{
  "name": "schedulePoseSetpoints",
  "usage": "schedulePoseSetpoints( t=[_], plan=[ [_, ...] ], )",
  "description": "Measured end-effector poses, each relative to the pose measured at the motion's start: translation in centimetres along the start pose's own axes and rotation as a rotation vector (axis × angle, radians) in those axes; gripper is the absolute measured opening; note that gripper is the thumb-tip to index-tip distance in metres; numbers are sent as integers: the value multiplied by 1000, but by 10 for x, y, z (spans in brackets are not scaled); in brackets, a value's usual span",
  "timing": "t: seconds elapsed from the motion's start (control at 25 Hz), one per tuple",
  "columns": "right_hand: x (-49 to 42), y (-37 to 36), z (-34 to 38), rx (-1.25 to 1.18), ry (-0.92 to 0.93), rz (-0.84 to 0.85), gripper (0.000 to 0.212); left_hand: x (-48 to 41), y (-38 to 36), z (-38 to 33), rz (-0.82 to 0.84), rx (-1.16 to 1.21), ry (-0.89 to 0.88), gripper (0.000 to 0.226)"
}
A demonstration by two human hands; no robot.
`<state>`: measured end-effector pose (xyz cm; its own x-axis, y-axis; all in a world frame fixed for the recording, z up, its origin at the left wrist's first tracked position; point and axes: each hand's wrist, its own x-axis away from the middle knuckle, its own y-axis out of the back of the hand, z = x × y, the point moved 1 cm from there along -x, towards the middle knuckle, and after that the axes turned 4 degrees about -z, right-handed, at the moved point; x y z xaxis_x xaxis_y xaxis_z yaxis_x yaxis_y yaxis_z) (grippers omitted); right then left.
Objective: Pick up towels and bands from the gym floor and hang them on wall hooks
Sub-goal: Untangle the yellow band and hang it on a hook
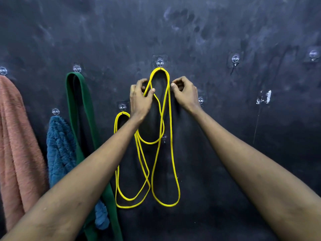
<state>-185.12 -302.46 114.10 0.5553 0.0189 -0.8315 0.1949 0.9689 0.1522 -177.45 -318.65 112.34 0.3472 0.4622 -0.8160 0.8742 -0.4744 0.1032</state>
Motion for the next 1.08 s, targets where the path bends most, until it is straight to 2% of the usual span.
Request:
schedulePoseSetpoints(
  t=[0.08, 0.16, 0.2, 0.28, 0.4, 0.48, 0.6, 0.84, 1.08],
  plan=[
    [8, 12, -8, 63, 14, -3, 15, 11, 4, 5, -54, -27, -34, 44],
    [17, 34, -20, 151, 38, 2, 16, 27, 14, 6, -108, -92, -199, 44],
    [24, 48, -28, 202, 34, 6, 15, 38, 20, 5, -75, -97, -313, 41],
    [40, 84, -49, 305, -1, 5, 15, 64, 19, 7, 117, -43, -442, 35],
    [71, 137, -81, 439, -108, 19, 17, 100, -7, 9, 451, 45, -307, 31],
    [95, 169, -96, 517, -176, 76, 15, 119, -31, 7, 618, 68, -171, 31],
    [136, 231, -119, 625, -333, 139, 15, 152, -75, -11, 832, 114, -105, 37],
    [211, 376, -143, 793, -665, 156, 50, 225, -173, -68, 1120, 204, -76, 52],
    [282, 543, -152, 889, -890, 27, 61, 318, -275, -145, 1331, 235, -123, 57]
  ],
)
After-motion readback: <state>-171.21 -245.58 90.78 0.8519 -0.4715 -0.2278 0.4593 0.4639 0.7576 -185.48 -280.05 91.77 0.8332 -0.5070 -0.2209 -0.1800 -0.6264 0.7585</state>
